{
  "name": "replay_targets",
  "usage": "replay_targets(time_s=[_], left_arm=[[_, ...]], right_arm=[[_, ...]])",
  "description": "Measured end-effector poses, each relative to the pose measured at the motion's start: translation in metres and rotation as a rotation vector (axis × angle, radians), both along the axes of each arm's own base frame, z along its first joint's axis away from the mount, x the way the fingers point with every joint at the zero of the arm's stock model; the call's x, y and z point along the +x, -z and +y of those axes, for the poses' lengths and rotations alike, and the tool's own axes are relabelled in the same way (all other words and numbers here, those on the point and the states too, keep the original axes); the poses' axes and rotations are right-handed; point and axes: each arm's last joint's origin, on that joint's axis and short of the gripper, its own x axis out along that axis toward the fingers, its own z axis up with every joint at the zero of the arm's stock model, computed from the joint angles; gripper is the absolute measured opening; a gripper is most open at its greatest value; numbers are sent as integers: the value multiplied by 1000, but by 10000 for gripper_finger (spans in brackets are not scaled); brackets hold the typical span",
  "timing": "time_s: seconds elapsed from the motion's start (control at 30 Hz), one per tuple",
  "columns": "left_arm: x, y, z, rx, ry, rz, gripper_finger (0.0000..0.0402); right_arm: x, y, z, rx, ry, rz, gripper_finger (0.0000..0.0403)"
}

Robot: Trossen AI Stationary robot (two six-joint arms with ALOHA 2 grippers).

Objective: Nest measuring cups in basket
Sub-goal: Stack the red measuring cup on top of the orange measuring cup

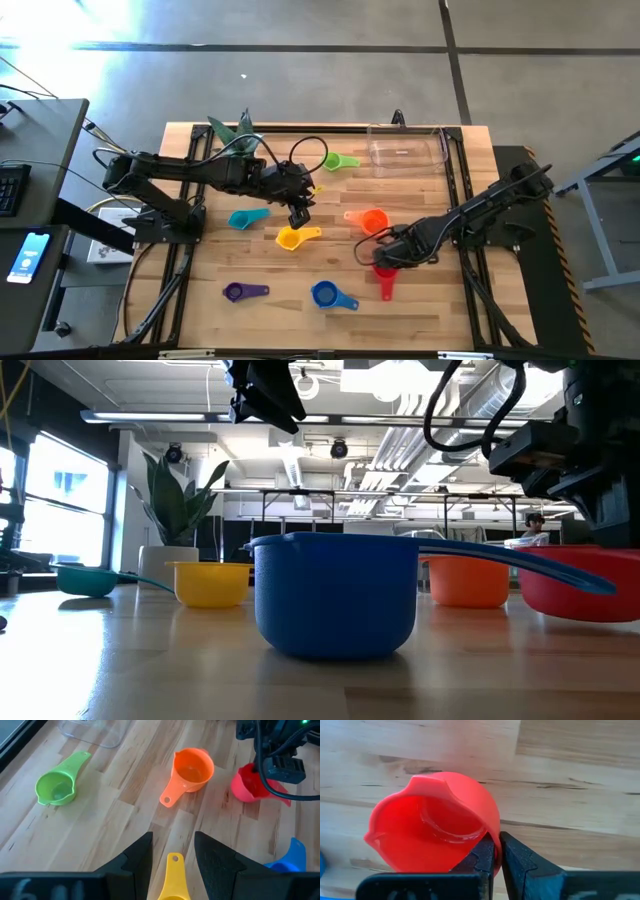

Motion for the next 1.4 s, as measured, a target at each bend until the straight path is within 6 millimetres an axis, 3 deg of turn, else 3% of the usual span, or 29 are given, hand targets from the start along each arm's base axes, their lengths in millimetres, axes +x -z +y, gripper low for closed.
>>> replay_targets(time_s=[0.67, 1.07, 1.4], left_arm=[[0, 0, 0, 0, -1, 0, 133], [0, 0, 0, 0, -1, 0, 133], [0, 0, 0, -21, -22, -7, 133]], right_arm=[[0, 0, 0, -2, -36, -3, 21], [1, 0, 0, 2, -54, -17, 97], [1, -9, 3, 80, -44, 4, 108]])
